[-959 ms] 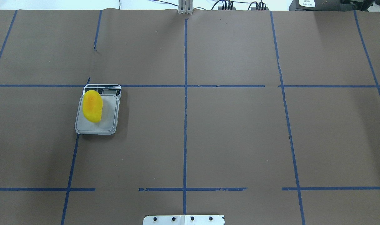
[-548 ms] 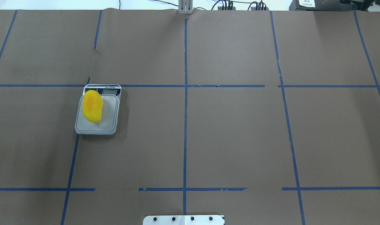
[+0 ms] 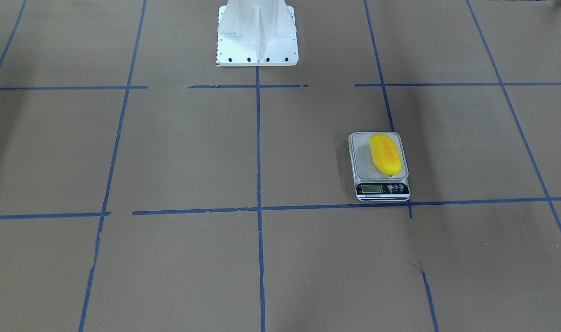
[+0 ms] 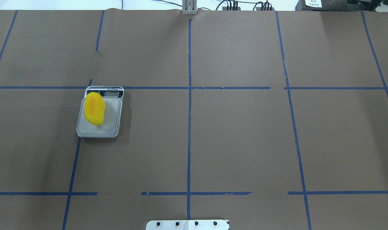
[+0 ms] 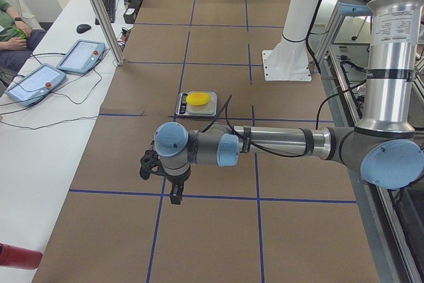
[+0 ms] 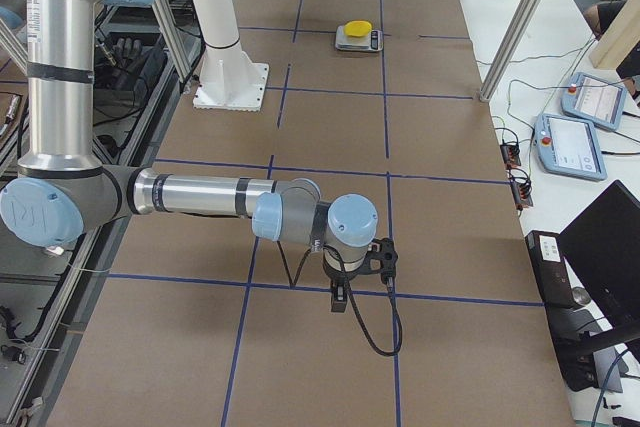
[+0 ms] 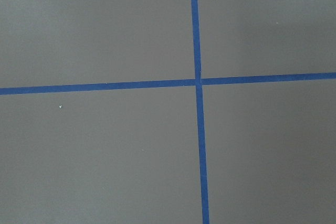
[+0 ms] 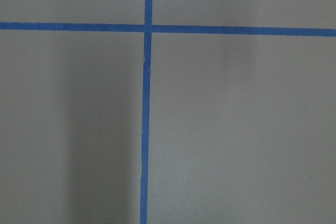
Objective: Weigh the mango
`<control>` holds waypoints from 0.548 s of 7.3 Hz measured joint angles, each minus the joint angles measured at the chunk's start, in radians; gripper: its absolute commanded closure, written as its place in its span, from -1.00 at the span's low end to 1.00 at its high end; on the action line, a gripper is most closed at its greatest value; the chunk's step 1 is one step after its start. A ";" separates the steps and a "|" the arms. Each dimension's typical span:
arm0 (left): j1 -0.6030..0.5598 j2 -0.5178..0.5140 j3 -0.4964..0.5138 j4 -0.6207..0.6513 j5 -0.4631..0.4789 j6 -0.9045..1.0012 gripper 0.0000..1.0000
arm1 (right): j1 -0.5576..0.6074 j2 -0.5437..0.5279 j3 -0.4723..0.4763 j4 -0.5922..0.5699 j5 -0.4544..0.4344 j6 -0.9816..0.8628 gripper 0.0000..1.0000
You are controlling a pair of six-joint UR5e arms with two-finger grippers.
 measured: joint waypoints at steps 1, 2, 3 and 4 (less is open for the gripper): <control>0.000 0.000 0.004 0.000 0.000 0.000 -1.00 | 0.000 0.000 0.000 0.000 0.000 0.000 -1.00; 0.000 0.000 0.007 0.001 0.000 0.000 -1.00 | 0.000 0.000 0.000 0.000 0.000 0.000 -1.00; 0.000 0.001 0.008 0.002 0.000 0.000 -1.00 | 0.000 0.000 0.000 0.000 0.000 0.000 -1.00; 0.000 0.001 0.008 0.002 0.000 0.000 -1.00 | 0.000 0.000 0.000 0.000 0.000 0.000 -1.00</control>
